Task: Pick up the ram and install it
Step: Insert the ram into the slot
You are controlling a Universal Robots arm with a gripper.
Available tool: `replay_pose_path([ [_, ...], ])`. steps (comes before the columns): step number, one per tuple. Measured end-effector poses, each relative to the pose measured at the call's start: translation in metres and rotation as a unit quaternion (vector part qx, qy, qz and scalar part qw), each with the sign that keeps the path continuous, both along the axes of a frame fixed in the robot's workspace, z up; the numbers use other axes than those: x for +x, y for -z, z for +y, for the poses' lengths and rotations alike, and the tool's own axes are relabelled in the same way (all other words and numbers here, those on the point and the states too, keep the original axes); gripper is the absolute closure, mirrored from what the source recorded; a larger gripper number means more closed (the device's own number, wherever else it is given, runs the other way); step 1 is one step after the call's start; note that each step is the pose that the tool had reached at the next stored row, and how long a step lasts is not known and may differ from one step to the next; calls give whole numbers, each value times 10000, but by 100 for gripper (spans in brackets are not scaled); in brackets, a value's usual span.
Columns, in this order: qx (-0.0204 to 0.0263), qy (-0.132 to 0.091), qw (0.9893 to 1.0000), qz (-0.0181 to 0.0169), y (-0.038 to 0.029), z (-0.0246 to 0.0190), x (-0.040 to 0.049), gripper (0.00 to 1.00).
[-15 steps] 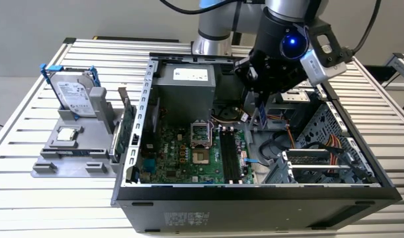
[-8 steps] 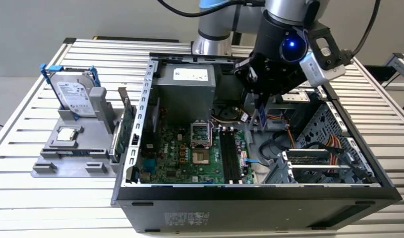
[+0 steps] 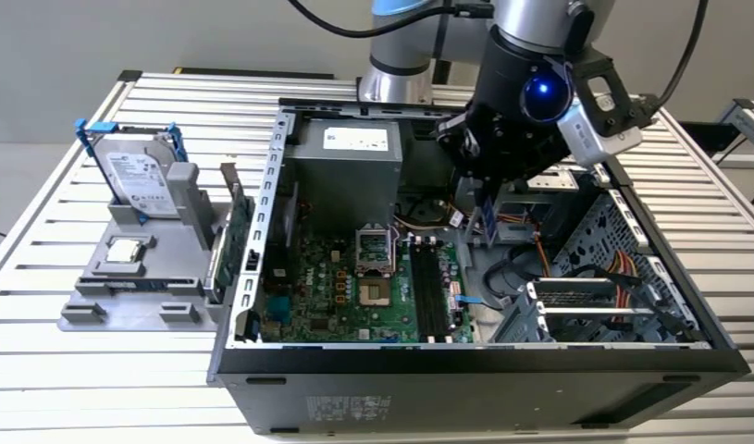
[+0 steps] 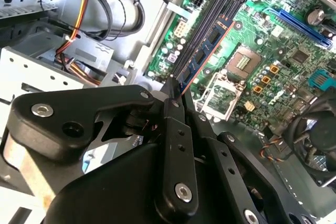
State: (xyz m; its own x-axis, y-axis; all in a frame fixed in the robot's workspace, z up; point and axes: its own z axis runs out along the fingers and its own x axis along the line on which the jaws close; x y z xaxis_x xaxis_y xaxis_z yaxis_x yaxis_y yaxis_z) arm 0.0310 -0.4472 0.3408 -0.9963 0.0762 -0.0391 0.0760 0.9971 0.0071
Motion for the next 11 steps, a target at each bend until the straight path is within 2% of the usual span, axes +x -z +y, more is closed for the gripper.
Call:
replay_pose_path([
  [11, -11, 0, 10000, 0, 83, 0, 3, 100],
])
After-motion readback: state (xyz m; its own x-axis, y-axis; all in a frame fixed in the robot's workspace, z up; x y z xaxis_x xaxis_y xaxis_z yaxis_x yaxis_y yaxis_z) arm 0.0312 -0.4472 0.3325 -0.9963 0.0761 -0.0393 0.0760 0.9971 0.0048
